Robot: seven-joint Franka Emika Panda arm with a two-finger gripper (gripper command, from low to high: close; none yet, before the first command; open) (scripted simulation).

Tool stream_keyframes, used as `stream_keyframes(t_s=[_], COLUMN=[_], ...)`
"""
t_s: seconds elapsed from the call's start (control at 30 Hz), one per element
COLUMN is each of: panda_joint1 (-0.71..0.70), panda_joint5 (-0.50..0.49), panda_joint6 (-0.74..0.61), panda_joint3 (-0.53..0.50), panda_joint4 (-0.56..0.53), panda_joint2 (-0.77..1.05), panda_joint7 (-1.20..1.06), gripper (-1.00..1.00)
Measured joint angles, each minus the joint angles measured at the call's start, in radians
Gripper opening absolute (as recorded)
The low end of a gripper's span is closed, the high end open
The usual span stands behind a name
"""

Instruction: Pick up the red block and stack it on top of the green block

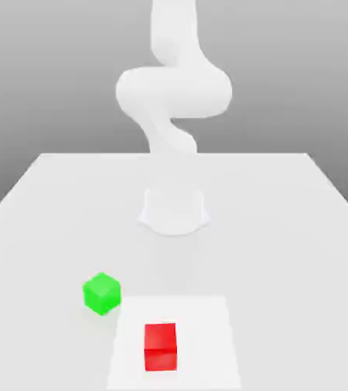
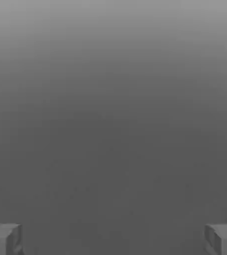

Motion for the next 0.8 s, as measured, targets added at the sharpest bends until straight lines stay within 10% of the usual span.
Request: stream_keyframes(t_s=[0.8], panda_joint1=[0.003], panda_joint5=[0.02], panda_joint6=[0.412], panda_joint3=[-0.043], panda_joint4=[-0.249], panda_joint2=[0.876], panda_joint7=[-0.117], gripper=[0.0])
